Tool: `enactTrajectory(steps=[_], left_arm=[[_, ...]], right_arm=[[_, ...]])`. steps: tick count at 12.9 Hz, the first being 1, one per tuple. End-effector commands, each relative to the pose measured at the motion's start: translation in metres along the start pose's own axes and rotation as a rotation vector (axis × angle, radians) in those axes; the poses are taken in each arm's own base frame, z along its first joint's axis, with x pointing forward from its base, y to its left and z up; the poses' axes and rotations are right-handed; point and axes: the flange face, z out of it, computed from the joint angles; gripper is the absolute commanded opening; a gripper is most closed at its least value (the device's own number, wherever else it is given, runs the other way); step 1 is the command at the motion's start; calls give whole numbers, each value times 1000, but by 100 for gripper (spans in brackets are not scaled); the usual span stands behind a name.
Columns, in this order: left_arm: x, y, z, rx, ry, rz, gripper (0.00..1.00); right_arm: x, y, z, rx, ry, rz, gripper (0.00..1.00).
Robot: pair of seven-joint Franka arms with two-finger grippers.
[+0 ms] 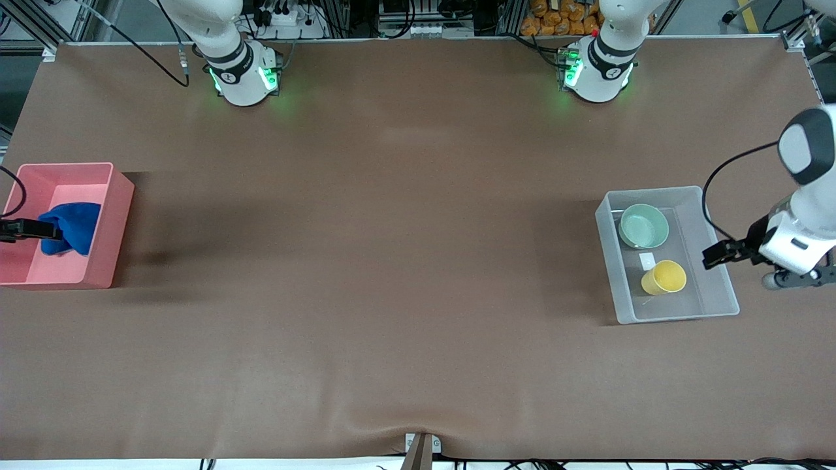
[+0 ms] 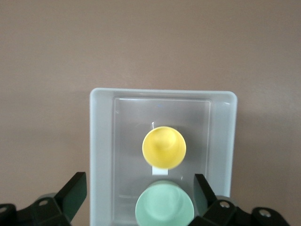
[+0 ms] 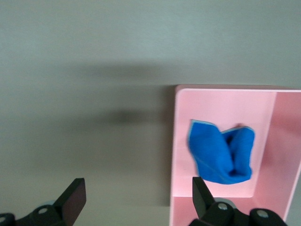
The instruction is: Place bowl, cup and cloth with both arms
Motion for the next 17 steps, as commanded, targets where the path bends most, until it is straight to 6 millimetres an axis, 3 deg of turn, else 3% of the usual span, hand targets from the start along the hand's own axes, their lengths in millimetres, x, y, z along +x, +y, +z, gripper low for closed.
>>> enactTrajectory(steps=[1,4,6,9,11,14,17], left_arm=[[-14,8,-57,58,11,12,100],[-12,18,-113,-3,-34,-12,100],[-15,31,-128,-4,-32,-8,100],[-15,34,-155,-5,19,-4,100],[-18,53,-173,-48,41,-1,100],[-31,35,-181,-73,-18,-46,100],[-44,48,-188,-72,-67,-60,100]], right_arm=[[-14,-74,-35,-10,6,42,100],[-15,-150,-58,30,30,120,100],[-31,-175,-80,25,36,131,100],[-70,-186,-126,33,71,117,100],[-92,-187,-147,30,81,106,100],[-116,-182,-167,20,98,109,100],[-128,-177,-177,1,107,63,100]])
